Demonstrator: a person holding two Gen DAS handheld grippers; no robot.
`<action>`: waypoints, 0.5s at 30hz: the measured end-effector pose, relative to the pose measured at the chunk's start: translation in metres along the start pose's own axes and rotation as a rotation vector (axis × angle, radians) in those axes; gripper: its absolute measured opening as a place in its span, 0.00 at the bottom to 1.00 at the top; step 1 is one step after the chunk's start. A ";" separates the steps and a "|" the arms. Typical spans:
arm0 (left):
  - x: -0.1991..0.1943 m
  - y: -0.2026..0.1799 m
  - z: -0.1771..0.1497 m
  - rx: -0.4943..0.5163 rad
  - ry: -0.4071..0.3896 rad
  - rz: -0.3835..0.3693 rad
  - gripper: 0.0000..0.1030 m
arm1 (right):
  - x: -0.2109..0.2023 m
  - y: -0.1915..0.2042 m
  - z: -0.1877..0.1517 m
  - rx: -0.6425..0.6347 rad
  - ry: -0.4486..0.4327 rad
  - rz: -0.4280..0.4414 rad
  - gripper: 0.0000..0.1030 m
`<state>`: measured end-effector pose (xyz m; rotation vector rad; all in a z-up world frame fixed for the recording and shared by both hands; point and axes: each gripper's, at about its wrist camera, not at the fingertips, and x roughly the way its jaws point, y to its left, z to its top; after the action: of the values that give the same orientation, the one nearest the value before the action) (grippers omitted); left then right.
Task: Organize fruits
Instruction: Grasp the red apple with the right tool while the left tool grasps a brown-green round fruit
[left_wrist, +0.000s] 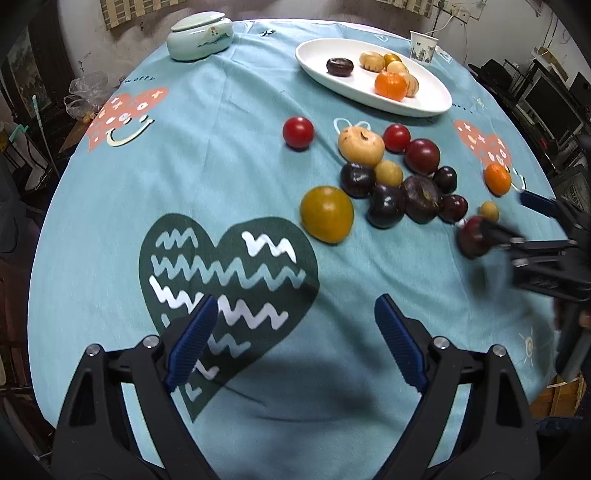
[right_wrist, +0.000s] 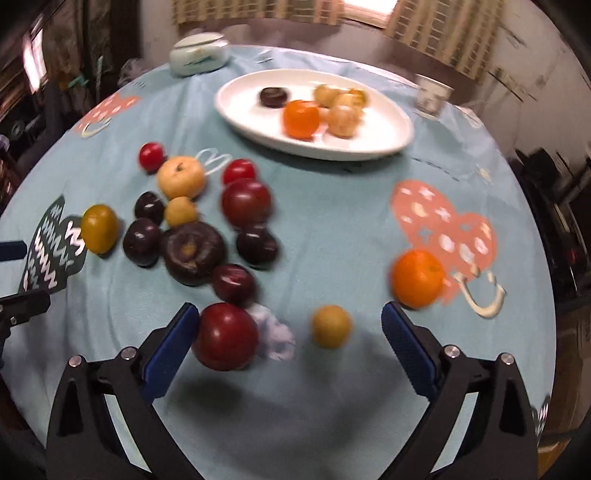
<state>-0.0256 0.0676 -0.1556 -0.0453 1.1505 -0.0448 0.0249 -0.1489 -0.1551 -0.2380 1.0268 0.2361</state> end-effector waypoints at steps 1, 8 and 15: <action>0.002 -0.001 0.002 0.003 -0.001 -0.002 0.86 | -0.003 -0.013 -0.003 0.033 0.004 -0.004 0.96; 0.034 -0.019 0.047 0.078 -0.032 0.008 0.86 | -0.015 -0.034 -0.028 0.200 0.037 0.117 0.96; 0.053 -0.012 0.048 0.080 0.040 -0.010 0.56 | -0.027 -0.019 -0.034 0.129 0.019 0.145 0.97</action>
<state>0.0398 0.0535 -0.1840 0.0210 1.1879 -0.1010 -0.0107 -0.1800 -0.1474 -0.0486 1.0748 0.2984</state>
